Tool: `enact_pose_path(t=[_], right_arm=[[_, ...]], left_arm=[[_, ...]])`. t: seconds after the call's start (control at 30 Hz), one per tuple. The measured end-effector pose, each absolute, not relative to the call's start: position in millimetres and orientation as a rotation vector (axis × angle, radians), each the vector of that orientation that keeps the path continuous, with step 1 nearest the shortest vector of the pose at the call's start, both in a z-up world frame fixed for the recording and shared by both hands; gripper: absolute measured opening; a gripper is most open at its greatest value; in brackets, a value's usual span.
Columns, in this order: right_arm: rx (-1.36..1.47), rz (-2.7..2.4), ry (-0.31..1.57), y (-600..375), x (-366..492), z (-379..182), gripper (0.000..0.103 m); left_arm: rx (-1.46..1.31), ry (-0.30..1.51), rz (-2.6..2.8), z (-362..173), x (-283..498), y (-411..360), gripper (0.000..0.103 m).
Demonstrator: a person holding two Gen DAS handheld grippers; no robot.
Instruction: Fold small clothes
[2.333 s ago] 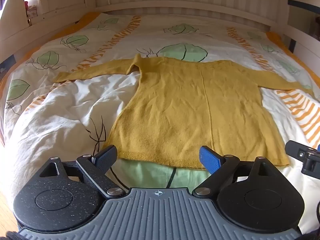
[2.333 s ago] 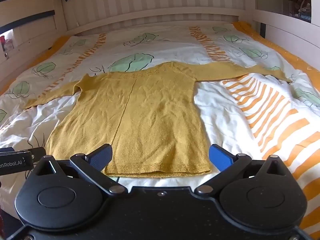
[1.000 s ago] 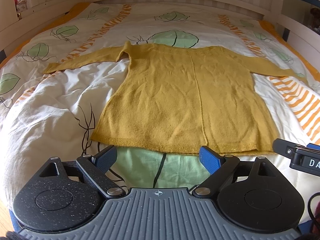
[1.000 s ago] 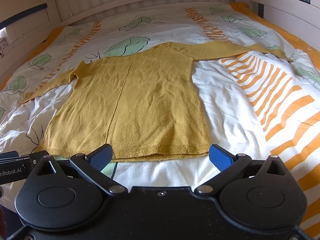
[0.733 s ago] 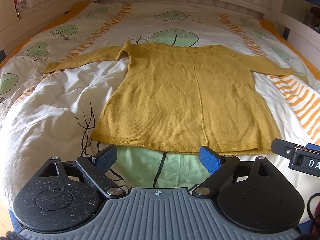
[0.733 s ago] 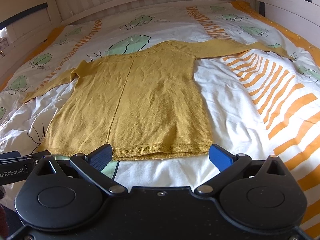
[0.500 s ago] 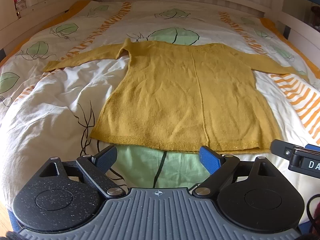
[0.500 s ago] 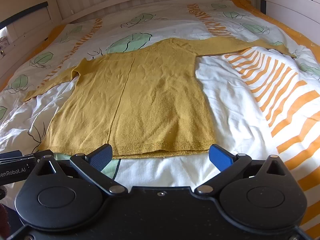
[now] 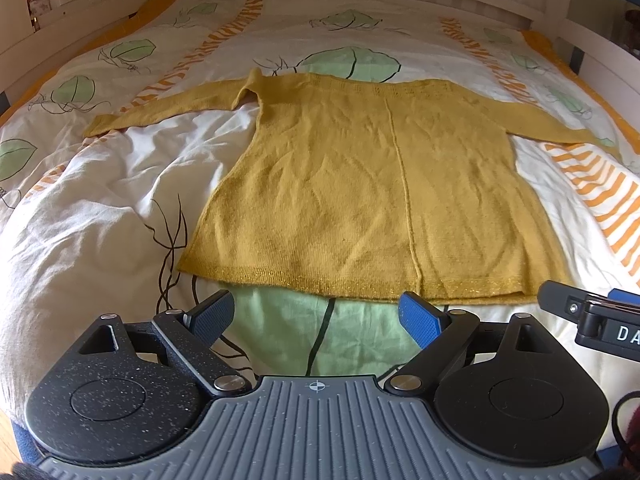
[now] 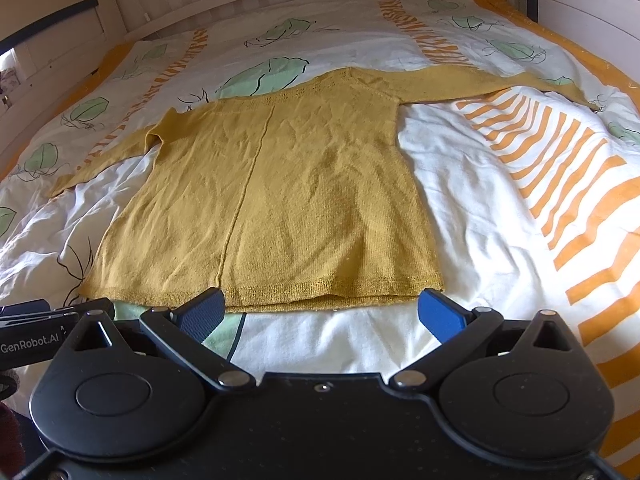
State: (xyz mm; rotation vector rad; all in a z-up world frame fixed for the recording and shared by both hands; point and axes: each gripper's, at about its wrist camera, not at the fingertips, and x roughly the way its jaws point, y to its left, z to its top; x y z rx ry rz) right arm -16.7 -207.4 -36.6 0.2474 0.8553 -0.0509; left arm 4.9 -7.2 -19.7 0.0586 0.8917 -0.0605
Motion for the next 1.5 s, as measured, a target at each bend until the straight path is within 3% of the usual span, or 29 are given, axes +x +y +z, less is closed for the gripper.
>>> enact_pose_path(t=[0.8,1.17,1.5], right_arm=[[0.283,-0.003,0.919,-215,20,-42,0.102],[0.385,0.048,0.940,-260,81,-22,0.102],[0.480,-0.050,0.859,-371,170,-14,0.102]], left_arm=[[0.031,0.908,-0.082,-17,52,-8,0.090],[0.069,0.837,-0.114,2,126,-26,0.090],[0.116,0.778,-0.142,-16,221,-56,0.090]])
